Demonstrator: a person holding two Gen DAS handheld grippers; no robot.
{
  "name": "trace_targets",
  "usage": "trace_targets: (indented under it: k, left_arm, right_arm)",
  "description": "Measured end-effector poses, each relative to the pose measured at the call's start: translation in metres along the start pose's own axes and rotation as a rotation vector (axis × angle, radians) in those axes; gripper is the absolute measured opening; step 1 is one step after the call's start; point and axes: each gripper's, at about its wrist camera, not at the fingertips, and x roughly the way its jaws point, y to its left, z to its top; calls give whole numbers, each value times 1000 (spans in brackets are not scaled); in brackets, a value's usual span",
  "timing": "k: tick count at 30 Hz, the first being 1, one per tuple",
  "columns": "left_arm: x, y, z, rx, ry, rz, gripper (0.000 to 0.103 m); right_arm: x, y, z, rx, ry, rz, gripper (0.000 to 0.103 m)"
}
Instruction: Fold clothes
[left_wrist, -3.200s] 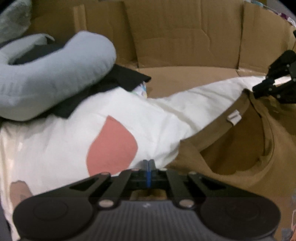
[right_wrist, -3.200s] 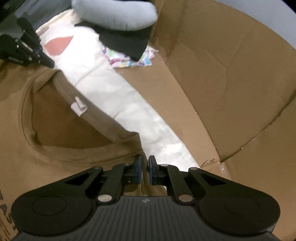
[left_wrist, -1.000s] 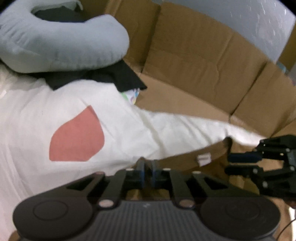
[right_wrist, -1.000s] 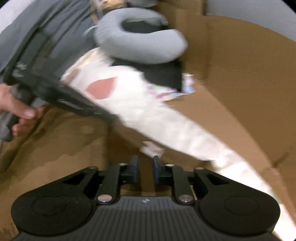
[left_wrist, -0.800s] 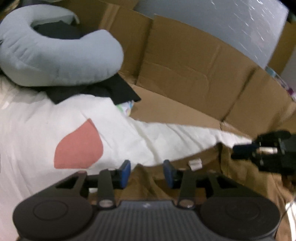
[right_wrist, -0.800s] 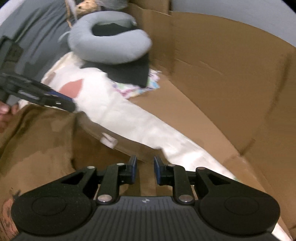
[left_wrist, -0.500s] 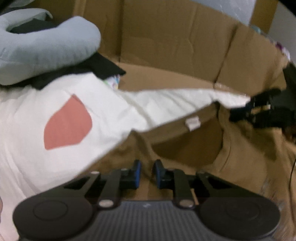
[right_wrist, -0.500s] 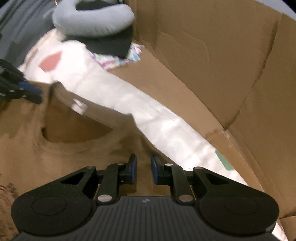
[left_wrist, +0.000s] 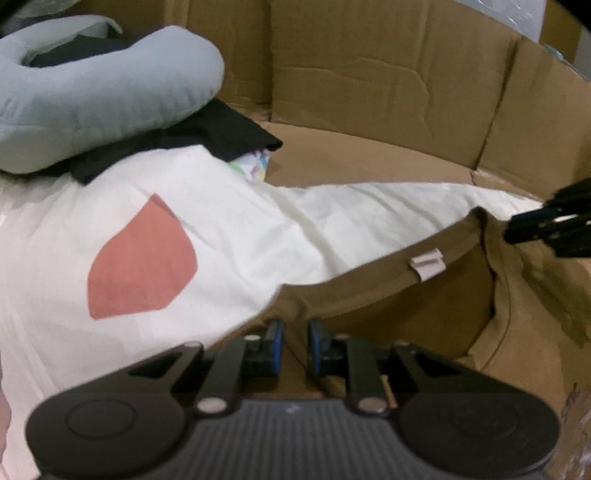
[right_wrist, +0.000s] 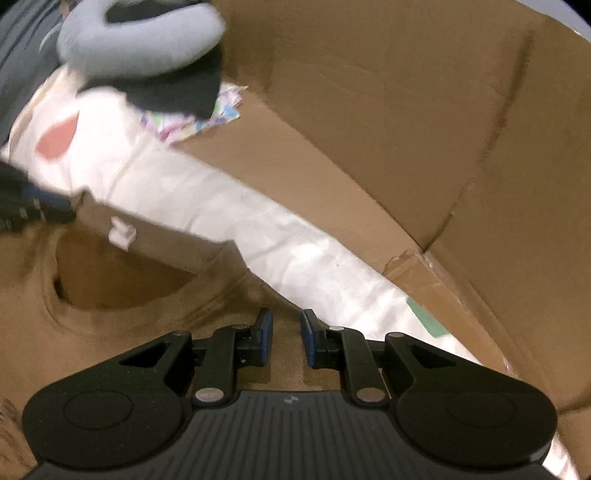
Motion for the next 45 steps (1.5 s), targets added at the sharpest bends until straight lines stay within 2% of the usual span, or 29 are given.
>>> trace_targets:
  k: [1,2,4,7,10,13,16,24,28,33,36,38,40,45]
  left_arm:
    - [-4,0,0,-12,-3,4,25]
    - [-10,1,0,-22,-18,9,36]
    - [-22,1,0,-36,-48,17,47]
    - [-38,1,0,-65,-77,13,47]
    - [-51,-8,-2,-79,-98,1,41]
    - [-62,-19,-7,-91,-100,-11,27]
    - [-71,-35,-13,-86,-88,-28,27]
    - [-104,-82,-14,35,-48,-93,35]
    - [-124,-100,-15,88,-56,-91,62]
    - [-133,-119,-24,115,-73,-109,63]
    - [-132,-130,-32,142,-54,-122,66]
    - [-131,-135,-39,148,-57,-112,72]
    - [-131,-135,-47,111,-61,-92,72]
    - [-124,-125,-76,-77,-61,-49,74]
  right_arm:
    - [-10,-3,1,17,-16,27,26]
    - [-20,-5,1,26,-30,43,26]
    - [-40,-9,-1,27,-49,50,29]
    - [-68,-18,-5,35,-77,55,40]
    - [-93,-30,-16,48,-95,33,41]
    - [-118,-45,-34,65,-94,-4,42]
    - [-142,-62,-57,77,-75,-44,43]
    - [-204,-107,-117,142,-53,-119,46]
    - [-223,-129,-144,215,-54,-157,47]
    - [-229,-155,-180,344,-70,-208,47]
    - [-221,-167,-201,444,-82,-221,47]
    - [-211,-173,-213,503,-79,-223,47]
    - [-202,-179,-220,551,-81,-228,47]
    - [-181,-194,-232,663,-90,-242,47]
